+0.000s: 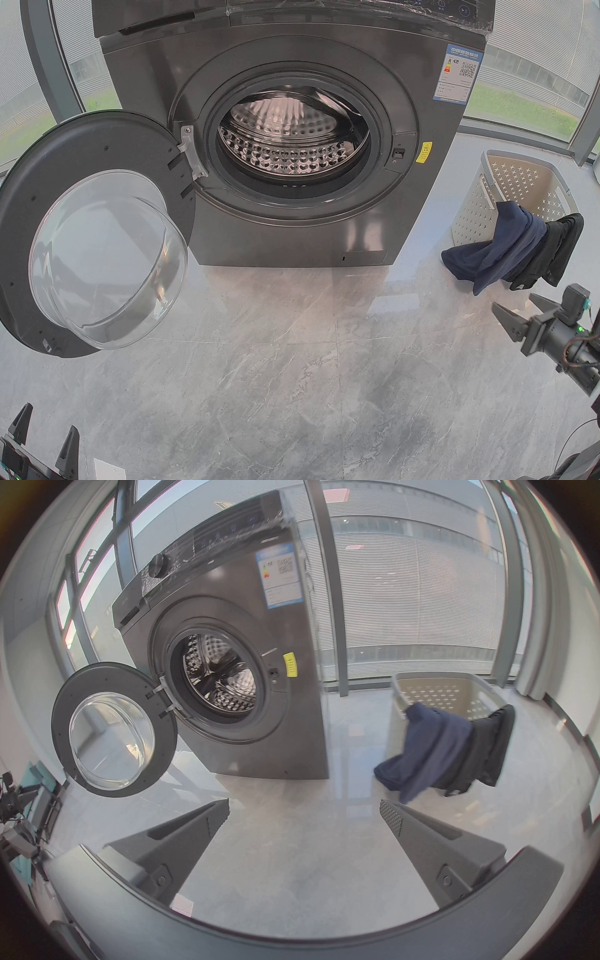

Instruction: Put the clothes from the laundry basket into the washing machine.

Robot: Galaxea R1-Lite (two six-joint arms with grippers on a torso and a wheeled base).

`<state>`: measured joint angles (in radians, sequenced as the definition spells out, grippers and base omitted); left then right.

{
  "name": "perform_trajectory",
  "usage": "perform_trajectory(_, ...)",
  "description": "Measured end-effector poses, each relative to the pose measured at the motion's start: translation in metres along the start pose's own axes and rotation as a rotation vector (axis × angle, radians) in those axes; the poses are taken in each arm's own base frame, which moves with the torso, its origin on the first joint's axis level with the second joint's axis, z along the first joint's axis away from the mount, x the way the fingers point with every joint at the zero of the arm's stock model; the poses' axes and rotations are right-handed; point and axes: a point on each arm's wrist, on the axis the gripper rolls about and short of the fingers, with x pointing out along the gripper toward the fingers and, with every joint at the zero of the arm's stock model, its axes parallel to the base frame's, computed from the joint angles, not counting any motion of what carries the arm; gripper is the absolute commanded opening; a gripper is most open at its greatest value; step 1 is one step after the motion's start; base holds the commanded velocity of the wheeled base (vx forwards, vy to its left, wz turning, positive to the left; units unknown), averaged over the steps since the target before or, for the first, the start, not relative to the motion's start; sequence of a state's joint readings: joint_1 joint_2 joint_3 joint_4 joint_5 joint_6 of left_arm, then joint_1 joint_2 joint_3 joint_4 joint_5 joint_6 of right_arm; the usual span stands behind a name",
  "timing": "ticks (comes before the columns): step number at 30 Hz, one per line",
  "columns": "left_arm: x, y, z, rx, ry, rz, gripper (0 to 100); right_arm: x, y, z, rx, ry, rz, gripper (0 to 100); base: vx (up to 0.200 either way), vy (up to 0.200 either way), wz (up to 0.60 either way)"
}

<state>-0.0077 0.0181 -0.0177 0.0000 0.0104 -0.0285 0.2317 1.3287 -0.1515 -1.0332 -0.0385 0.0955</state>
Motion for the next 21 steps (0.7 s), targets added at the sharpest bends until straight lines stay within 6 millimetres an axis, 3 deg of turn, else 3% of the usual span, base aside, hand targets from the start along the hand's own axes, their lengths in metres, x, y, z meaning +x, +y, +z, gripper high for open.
perform_trajectory(7,0.000,0.000,0.000,0.000,0.000,0.000,100,-0.066,-0.014,-0.019,0.009,0.022,-0.092,100,0.000,0.000,0.00)
perform_trajectory(21,0.000,0.000,0.000,-0.002,0.000,0.001,100,-0.149,-0.012,-0.061,-0.009,-0.026,-0.126,100,0.000,0.000,0.00)
